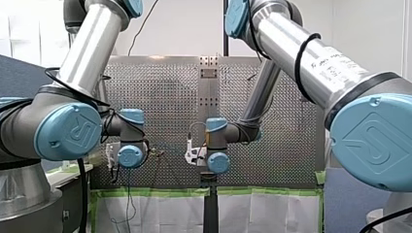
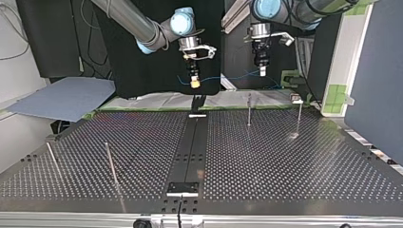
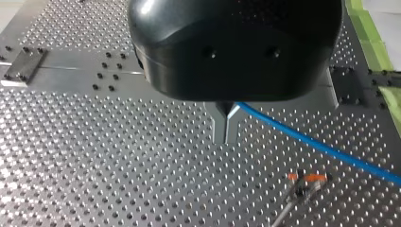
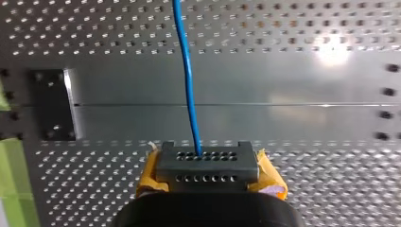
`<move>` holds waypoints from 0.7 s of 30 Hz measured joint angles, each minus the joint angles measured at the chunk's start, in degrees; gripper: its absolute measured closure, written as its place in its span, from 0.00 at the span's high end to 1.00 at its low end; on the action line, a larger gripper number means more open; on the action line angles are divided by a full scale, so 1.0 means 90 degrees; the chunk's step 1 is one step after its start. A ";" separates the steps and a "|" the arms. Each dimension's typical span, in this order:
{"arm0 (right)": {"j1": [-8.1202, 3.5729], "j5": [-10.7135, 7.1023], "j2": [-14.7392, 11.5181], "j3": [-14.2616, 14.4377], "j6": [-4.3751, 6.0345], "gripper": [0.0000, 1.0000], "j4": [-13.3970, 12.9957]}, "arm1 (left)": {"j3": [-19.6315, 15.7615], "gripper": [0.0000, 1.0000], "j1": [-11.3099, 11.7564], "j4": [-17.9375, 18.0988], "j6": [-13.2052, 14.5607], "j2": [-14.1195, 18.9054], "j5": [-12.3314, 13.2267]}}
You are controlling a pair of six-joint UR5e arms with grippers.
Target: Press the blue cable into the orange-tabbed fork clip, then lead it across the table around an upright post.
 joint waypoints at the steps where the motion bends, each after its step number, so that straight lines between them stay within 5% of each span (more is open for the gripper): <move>1: -0.0029 -0.0025 0.0077 -0.0070 0.0001 0.00 0.0059 | 0.0000 0.00 0.0053 -0.0001 0.0001 -0.0003 0.0020; 10: -0.0184 -0.0159 0.0615 -0.0511 -0.0016 0.00 0.0471 | 0.0297 0.00 0.0502 0.0087 -0.0018 -0.0429 0.0176; 21: -0.0363 -0.0244 0.0682 -0.0792 -0.0036 0.00 0.0537 | 0.0900 0.00 0.0597 0.0222 -0.0141 -0.1078 0.0443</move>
